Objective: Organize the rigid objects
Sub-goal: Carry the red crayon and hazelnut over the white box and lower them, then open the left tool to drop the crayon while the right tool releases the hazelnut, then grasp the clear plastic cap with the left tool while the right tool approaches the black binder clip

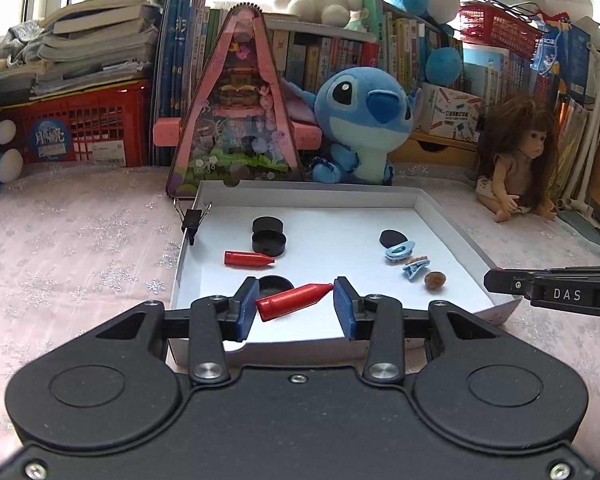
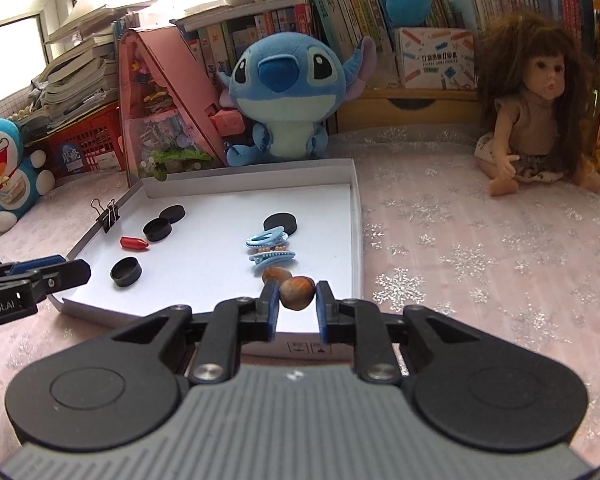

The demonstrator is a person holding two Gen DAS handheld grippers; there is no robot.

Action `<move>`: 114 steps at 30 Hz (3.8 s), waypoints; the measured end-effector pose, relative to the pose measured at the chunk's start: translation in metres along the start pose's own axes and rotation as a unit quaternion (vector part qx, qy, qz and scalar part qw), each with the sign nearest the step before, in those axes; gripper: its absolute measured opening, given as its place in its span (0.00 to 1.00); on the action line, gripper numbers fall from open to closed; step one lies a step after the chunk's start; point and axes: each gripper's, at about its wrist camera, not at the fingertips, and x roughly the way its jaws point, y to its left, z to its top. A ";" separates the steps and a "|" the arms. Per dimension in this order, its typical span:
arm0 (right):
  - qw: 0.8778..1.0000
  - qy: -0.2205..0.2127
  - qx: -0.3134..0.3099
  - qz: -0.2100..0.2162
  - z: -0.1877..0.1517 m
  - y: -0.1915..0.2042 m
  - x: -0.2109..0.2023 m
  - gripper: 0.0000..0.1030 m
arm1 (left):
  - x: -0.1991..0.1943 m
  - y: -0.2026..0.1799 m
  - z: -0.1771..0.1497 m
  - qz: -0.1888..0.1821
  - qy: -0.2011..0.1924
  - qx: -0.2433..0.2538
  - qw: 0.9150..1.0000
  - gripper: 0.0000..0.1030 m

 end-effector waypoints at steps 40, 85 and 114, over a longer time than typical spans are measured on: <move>0.997 0.074 0.007 0.003 0.014 0.005 0.057 0.23 | 0.072 0.017 0.006 0.028 0.061 -0.005 0.998 0.37; 0.998 -0.016 -0.056 0.016 -0.009 0.019 -0.014 0.74 | -0.021 -0.016 -0.011 -0.021 -0.004 0.038 0.999 0.72; 0.997 -0.035 -0.066 0.006 -0.082 0.008 -0.053 0.84 | -0.062 -0.054 -0.092 -0.127 0.046 0.124 0.983 0.62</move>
